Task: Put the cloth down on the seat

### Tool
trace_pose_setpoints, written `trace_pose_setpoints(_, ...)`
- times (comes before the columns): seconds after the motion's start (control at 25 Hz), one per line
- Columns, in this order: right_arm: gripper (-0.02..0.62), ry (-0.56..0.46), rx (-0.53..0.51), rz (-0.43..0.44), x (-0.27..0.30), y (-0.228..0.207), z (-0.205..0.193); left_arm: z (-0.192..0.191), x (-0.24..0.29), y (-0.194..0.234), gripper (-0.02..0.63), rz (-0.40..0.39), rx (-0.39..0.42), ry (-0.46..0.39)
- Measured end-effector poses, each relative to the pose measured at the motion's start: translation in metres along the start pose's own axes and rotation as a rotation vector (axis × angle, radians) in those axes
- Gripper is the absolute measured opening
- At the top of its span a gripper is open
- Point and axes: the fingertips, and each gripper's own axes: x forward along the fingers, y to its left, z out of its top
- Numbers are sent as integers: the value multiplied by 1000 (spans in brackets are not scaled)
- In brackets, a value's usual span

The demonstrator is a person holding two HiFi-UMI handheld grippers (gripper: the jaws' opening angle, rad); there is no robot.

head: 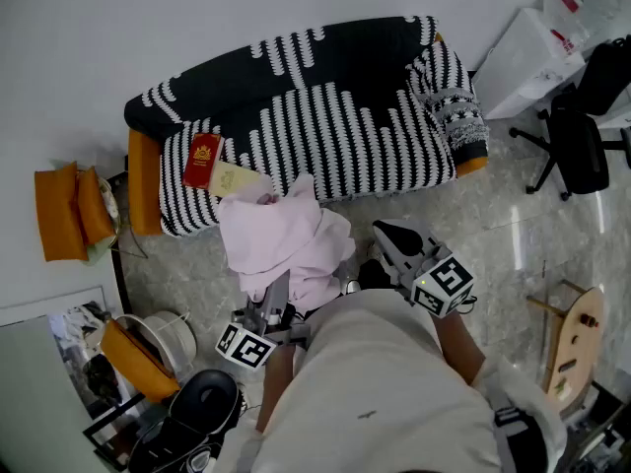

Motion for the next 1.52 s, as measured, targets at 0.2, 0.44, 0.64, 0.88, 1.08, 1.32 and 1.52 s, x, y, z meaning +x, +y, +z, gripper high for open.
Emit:
trace_pose_setpoints(0.2,8,5,-10,-3,-3,-2,3,6,1,2,147,18,4,-16)
trace_pose_setpoints(0.44,8,-2,-20,7,-17,-11,5,-3,9,-1,147,32,5,-17)
trace_pose_setpoints(0.64,9,-42,-13,42,-26,-14,12,-15,21,-9,147,26,6,1)
trace_pose_setpoints(0.88,9,-58,12,20,-46,-35,13,-33,42,-24,147,4,-10,20)
trace_pose_setpoints(1.08,9,-81,42,-9,-69,-56,13,-48,55,-36,147,-16,-29,36)
trace_pose_setpoints(1.32,9,-105,91,-52,-85,-69,7,-52,67,-44,147,-44,-52,55)
trace_pose_setpoints(1.52,9,-105,111,-69,-87,-71,5,-47,82,-43,147,-57,-62,66)
